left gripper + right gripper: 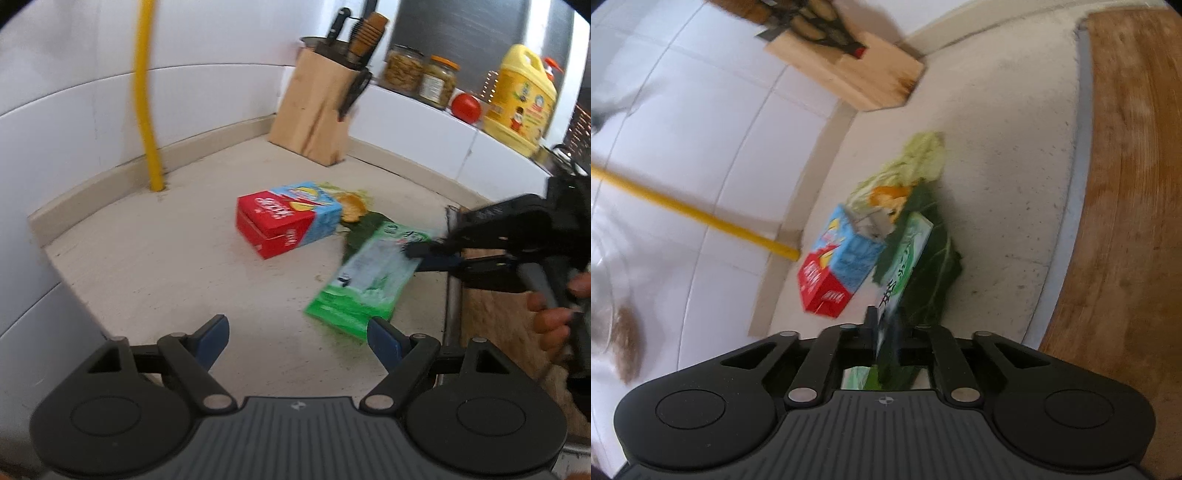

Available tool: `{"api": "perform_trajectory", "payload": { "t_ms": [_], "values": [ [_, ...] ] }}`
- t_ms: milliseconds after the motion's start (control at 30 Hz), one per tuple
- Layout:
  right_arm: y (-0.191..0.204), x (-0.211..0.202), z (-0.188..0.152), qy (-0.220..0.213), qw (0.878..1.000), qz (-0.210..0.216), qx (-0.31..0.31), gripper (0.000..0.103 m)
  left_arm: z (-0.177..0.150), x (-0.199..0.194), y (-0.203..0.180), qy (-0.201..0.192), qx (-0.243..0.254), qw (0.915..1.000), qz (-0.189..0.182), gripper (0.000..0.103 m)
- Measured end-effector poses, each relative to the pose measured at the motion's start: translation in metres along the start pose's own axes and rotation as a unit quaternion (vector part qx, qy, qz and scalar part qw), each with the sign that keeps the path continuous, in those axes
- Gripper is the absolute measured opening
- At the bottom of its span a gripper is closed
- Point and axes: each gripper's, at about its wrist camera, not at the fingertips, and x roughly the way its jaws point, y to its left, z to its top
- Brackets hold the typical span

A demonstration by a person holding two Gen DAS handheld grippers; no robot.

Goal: Collect trash

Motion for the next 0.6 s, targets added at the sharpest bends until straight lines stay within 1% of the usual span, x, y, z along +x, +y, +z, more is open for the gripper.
{"api": "perform_trajectory", "payload": {
  "t_ms": [67, 133, 167, 200, 233, 300, 400, 500, 600],
  "values": [
    [-0.005, 0.011, 0.001, 0.005, 1.0, 0.006, 0.015, 0.058, 0.0, -0.001, -0.004, -0.002, 0.007, 1.0, 0.0, 0.078],
    [-0.005, 0.019, 0.001, -0.001, 1.0, 0.014, 0.023, 0.057, 0.0, -0.001, -0.006, -0.001, 0.011, 0.9999, 0.001, 0.078],
    [-0.004, 0.021, 0.002, -0.006, 1.0, 0.013, 0.018, 0.051, -0.001, -0.001, -0.005, 0.001, 0.009, 1.0, 0.003, 0.078],
    [-0.002, 0.022, 0.002, -0.011, 1.0, 0.006, 0.014, 0.031, -0.002, 0.0, -0.004, 0.004, 0.007, 1.0, 0.004, 0.078],
    [0.0, 0.023, 0.003, -0.011, 1.0, -0.003, 0.009, 0.02, -0.002, 0.0, -0.004, 0.006, 0.004, 1.0, 0.005, 0.078],
    [0.001, 0.021, 0.005, -0.008, 1.0, -0.01, 0.001, 0.015, -0.004, 0.001, -0.002, 0.009, -0.001, 0.9999, 0.006, 0.078],
    [0.001, 0.009, 0.007, -0.021, 1.0, 0.004, 0.002, 0.007, -0.005, 0.001, -0.003, 0.013, 0.0, 0.9999, 0.007, 0.078],
    [0.0, -0.013, 0.011, -0.04, 0.999, 0.024, 0.008, 0.006, -0.002, 0.0, -0.006, 0.014, 0.011, 0.9998, 0.006, 0.078],
    [-0.005, -0.037, 0.016, -0.066, 0.997, 0.031, 0.018, 0.006, 0.007, 0.001, -0.016, 0.006, 0.039, 0.9992, 0.001, 0.078]
  ]
}}
